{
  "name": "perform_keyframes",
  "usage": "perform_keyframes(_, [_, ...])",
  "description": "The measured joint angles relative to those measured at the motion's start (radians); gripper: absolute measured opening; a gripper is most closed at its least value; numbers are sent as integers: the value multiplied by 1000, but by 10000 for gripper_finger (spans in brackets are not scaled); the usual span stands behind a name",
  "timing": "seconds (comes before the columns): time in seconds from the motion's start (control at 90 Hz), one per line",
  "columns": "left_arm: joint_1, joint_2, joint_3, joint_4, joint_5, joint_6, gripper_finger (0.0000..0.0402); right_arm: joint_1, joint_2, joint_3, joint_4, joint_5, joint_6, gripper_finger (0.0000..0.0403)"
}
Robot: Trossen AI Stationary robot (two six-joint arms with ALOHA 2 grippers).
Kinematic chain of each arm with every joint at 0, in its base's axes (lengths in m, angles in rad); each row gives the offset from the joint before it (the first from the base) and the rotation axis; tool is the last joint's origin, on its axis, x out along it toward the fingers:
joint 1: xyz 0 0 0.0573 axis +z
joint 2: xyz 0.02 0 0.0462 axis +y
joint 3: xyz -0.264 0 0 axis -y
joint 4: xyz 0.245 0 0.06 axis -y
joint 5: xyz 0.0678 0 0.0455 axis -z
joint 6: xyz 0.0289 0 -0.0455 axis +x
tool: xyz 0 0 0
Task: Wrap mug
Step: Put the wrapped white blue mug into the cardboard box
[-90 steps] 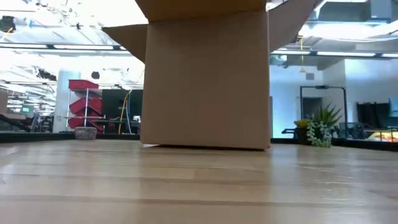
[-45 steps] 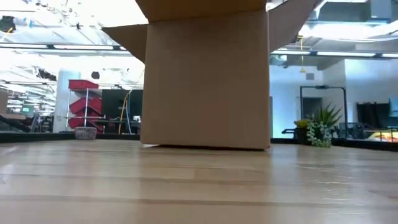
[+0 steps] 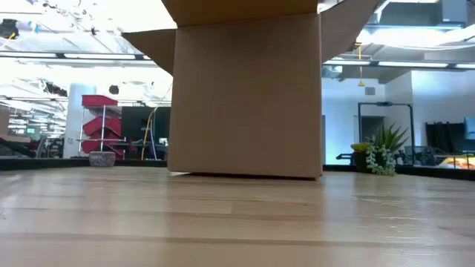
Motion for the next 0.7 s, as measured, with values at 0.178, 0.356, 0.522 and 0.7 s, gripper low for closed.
perform_keyframes(0.178, [-27, -46, -3, -37, -53, 98, 0, 8, 0, 24, -34, 21, -5, 24])
perform_keyframes(0.356, [-34, -188, -5, -210, -97, 165, 0, 10, -4, 27, -68, 72, 11, 24])
perform_keyframes(0.522, [-64, -316, -6, -368, -190, 184, 0, 12, -4, 27, -90, 69, 21, 24])
perform_keyframes(0.7, [-128, -425, -6, -377, -381, 314, 0, 18, -4, 27, -92, 44, 51, 24])
